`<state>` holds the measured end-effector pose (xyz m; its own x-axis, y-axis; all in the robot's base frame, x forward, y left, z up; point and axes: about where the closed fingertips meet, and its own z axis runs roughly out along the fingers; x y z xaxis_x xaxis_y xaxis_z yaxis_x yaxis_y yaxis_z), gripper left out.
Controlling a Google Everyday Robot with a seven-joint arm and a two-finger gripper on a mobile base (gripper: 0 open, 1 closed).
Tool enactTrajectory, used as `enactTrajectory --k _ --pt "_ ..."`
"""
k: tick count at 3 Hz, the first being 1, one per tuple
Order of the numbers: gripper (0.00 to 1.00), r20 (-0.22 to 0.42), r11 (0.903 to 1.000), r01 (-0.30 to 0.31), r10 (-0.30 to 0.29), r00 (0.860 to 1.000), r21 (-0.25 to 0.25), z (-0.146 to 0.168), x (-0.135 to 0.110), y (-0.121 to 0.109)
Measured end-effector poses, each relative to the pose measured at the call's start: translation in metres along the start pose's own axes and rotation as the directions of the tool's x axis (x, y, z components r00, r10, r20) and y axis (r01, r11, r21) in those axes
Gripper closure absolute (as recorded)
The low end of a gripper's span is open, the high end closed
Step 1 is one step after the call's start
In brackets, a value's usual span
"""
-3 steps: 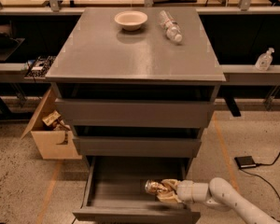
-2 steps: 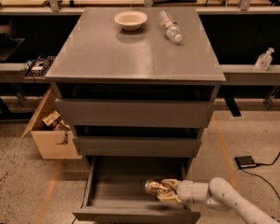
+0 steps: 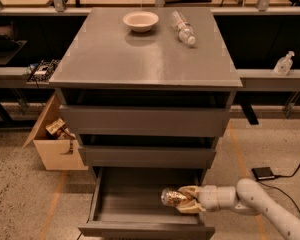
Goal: Pick orange can from bottom drawer and place on counter
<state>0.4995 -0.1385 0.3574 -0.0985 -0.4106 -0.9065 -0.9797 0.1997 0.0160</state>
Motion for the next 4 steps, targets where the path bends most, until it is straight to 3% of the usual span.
enactTrajectory --k 1,2,3,4 --pt "1.0 -0.006 0.9908 0.102 -0.103 0.995 -0.089 -0.055 -0.057 0.031" --pt "1.0 -0.047 0.9507 0.243 -0.257 0.965 -0.192 -0.118 -0.135 0.071" --pt "1.0 -0.047 0.9507 0.243 -0.257 0.965 -0.192 -0.118 -0.135 0.071" --pt "1.0 -0.035 0.9289 0.312 -0.325 0.945 -0.199 -0.127 -0.148 0.039"
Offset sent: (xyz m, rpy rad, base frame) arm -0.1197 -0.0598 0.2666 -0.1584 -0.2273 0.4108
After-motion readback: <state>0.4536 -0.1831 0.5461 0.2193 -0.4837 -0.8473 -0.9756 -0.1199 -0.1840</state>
